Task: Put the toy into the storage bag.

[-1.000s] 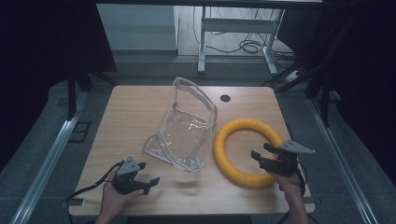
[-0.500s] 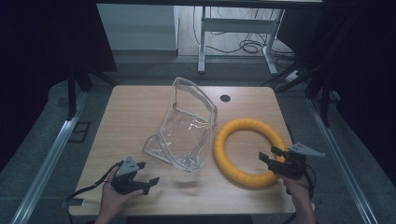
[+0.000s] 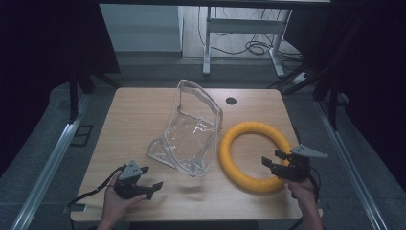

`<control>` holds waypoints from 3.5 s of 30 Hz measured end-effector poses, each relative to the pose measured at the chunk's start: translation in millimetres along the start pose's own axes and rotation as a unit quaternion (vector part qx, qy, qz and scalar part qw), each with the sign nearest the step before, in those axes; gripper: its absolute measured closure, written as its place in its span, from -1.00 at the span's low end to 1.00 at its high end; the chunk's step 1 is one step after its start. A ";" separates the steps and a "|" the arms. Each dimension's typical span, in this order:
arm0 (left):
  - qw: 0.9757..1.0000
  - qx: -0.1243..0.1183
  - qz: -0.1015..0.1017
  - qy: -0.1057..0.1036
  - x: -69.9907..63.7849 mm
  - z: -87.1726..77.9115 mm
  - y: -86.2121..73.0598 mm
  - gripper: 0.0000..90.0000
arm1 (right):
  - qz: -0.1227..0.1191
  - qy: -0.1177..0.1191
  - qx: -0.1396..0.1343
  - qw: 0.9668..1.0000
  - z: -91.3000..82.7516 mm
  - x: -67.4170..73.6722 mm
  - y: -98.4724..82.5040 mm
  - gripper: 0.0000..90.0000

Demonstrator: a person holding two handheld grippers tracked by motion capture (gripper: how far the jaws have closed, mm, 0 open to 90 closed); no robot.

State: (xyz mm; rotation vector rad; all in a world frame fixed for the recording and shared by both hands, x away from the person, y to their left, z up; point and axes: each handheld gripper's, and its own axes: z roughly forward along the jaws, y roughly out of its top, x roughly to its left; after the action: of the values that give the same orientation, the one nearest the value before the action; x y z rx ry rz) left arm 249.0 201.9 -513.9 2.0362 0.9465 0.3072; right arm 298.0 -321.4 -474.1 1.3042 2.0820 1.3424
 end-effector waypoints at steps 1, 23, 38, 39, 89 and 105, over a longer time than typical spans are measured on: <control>1.000 -0.003 -0.001 0.000 0.6 -1.6 0.4 -0.61 | -0.004 0.000 0.000 1.000 -0.2 0.7 1.7 -0.35; 1.000 0.000 -0.004 0.001 1.7 -3.0 -0.1 -0.60 | -0.143 0.077 0.211 0.964 25.3 44.6 49.8 -0.37; 1.000 0.006 -0.005 -0.002 1.0 1.0 -0.7 -0.60 | -0.201 0.079 0.354 0.910 62.9 69.9 35.7 -0.37; 1.000 0.004 -0.005 -0.002 0.9 0.9 -0.7 -0.60 | -0.201 0.079 0.354 0.910 62.9 69.9 35.7 -0.37; 1.000 0.007 -0.004 0.000 1.2 5.2 -1.9 -0.60 | -0.133 0.176 0.279 0.934 46.4 44.3 65.7 0.14; 1.000 0.006 -0.006 0.001 1.7 5.7 -2.1 -0.59 | -0.097 0.189 0.219 0.952 31.2 29.0 81.6 0.14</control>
State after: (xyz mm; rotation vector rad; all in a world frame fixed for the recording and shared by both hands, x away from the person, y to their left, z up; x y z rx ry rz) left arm 252.1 200.5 -519.3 2.0406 0.9634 0.2983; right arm 346.0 -269.6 -414.9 1.0075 2.8147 1.1520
